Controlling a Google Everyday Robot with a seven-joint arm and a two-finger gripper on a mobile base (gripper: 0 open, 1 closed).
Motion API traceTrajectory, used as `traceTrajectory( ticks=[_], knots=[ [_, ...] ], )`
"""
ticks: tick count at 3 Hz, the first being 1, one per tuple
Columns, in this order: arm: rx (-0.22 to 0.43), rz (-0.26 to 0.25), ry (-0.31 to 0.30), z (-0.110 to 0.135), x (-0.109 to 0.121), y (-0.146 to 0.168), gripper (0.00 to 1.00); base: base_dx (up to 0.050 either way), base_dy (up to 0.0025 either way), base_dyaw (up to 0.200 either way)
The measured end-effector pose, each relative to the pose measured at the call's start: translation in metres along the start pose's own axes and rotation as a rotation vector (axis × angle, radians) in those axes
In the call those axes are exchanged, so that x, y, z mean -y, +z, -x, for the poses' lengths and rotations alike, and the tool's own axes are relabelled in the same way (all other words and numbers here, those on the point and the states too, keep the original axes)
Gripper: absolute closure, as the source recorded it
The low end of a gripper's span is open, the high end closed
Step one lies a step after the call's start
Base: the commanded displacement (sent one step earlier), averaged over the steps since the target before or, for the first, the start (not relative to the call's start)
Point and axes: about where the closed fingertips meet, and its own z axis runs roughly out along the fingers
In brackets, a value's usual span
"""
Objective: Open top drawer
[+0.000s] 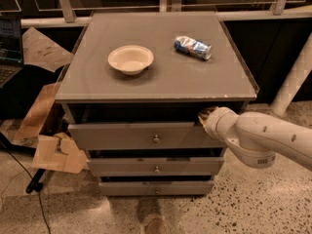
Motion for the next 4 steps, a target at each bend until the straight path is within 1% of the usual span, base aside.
traceTrajectory(
  ticks=[1, 2, 4],
  knots=[
    [-0.042, 0.093, -0.035, 0.0022, -0.0254, 0.0034, 1.0, 0.0, 0.0, 0.0],
    [-0.042, 0.093, -0.035, 0.0023, -0.0254, 0.0033, 1.0, 0.0, 0.0, 0.0],
    [-0.043, 0.108, -0.073, -0.0011, -0.0223, 0.002, 1.0, 0.0, 0.0, 0.0]
  ],
)
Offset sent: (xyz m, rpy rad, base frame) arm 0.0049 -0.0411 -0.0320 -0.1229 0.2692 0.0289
